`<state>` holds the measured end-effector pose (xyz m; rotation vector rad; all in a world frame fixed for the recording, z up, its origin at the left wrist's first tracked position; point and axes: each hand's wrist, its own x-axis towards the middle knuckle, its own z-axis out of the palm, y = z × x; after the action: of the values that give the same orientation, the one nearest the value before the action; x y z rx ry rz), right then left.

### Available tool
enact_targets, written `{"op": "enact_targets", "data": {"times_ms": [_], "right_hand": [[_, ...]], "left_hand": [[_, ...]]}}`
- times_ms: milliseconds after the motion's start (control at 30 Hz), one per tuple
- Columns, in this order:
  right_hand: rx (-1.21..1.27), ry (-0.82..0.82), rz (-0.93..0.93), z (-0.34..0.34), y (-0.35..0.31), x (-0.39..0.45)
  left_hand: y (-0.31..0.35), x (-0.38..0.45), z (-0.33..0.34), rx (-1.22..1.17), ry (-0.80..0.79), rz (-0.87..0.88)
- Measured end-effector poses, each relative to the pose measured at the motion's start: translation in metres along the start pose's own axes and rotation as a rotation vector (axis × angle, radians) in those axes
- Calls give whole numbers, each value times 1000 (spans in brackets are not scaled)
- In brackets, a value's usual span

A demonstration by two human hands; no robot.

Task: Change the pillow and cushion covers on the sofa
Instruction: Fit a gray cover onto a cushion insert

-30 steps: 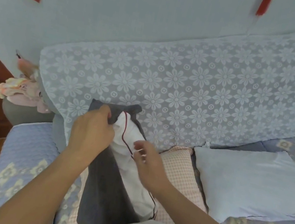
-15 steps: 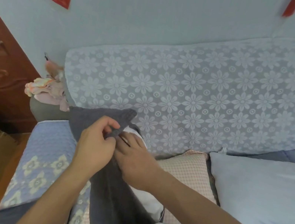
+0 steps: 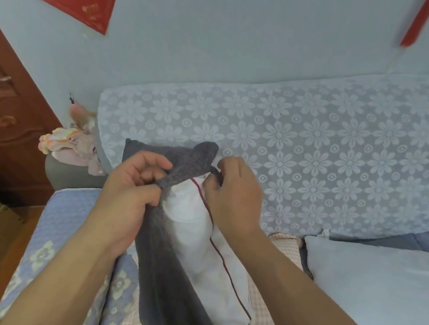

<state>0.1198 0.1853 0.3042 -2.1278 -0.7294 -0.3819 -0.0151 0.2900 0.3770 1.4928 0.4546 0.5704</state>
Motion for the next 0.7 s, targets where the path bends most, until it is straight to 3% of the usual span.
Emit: {"op": "enact_targets", "data": {"times_ms": [67,133,200,300,433,533,700], "right_hand": [[-100,-36,44,-10,8,7],[26,-69,94,-24,7,2],[138,-24,-16,-37,-11,-3],[208,-44,-30,-35,-23,9],[59,-212,181,-24,27,21],[124,-422,258,-19,56,6],[374,-230,396,8,40,1]], "left_hand": [[4,-3,-2,48,36,60],[-4,-4,-1,154,103,131],[-21,2,6,343,107,171],[-59,17,21,546,45,79],[-82,31,30,592,109,114],[-75,31,35,644,106,213],[-64,23,43,789,-35,289]]}}
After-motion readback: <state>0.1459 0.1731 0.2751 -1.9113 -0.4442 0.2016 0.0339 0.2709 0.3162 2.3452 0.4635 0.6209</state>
